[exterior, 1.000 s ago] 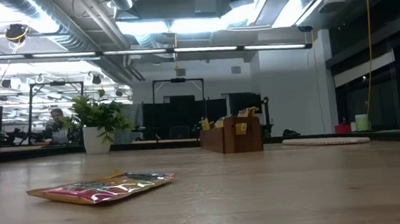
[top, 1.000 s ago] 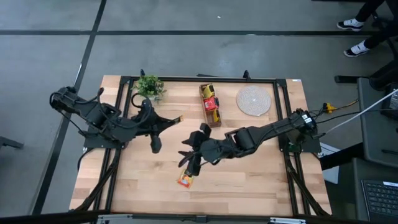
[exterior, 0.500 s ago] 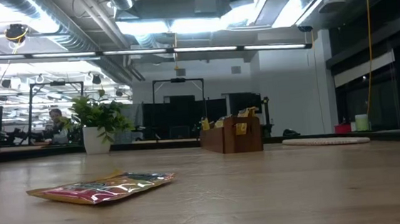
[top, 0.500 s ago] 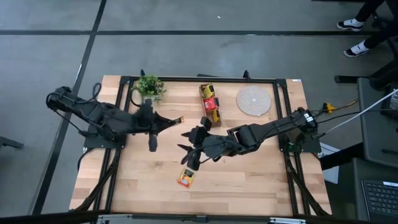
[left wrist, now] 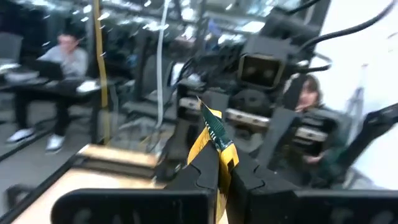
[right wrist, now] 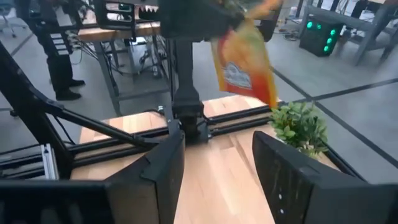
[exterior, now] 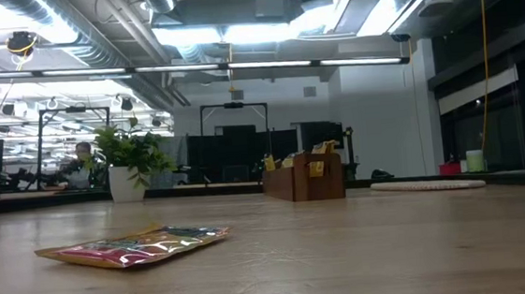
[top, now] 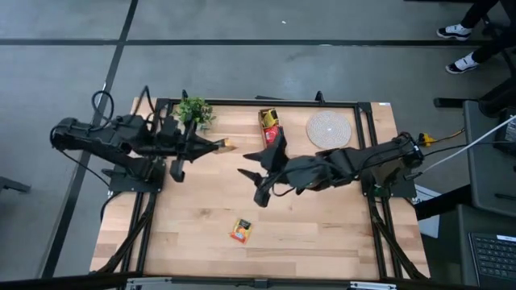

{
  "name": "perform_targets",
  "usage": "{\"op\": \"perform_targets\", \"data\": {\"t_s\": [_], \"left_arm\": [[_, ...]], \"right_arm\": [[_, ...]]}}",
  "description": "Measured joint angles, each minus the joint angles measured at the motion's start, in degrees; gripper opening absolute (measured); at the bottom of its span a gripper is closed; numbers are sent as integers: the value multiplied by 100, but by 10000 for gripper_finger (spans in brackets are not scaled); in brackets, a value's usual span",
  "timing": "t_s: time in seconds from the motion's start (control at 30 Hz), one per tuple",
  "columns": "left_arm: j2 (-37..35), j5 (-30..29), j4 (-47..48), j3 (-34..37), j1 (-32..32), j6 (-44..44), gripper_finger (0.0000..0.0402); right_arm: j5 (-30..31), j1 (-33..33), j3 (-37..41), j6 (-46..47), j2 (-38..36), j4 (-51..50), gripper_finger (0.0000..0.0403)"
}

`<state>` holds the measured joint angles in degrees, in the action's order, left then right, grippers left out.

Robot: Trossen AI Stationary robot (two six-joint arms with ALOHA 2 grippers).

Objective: Pick & Place Tea
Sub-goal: Put the orange tea bag into the left section of the wooden organizer

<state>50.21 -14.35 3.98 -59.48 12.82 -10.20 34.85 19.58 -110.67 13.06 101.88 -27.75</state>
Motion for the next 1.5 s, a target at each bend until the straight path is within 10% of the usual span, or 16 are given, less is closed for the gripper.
{"op": "perform_targets", "data": {"t_s": [0.4, 0.87, 1.27, 1.5], "left_arm": [[103, 1878, -719, 115, -527, -164, 3], [344, 1909, -983, 115, -590, -211, 3], [370, 1950, -987, 115, -863, -273, 7], [372, 1991, -987, 115, -898, -229, 13]], "right_arm": [[-702, -269, 0, -313, -133, 437, 189], [-1260, -479, 0, -315, -133, 443, 183], [-1484, -514, 0, -469, -133, 426, 18], [-1513, -582, -2, -530, -137, 296, 27]]}}
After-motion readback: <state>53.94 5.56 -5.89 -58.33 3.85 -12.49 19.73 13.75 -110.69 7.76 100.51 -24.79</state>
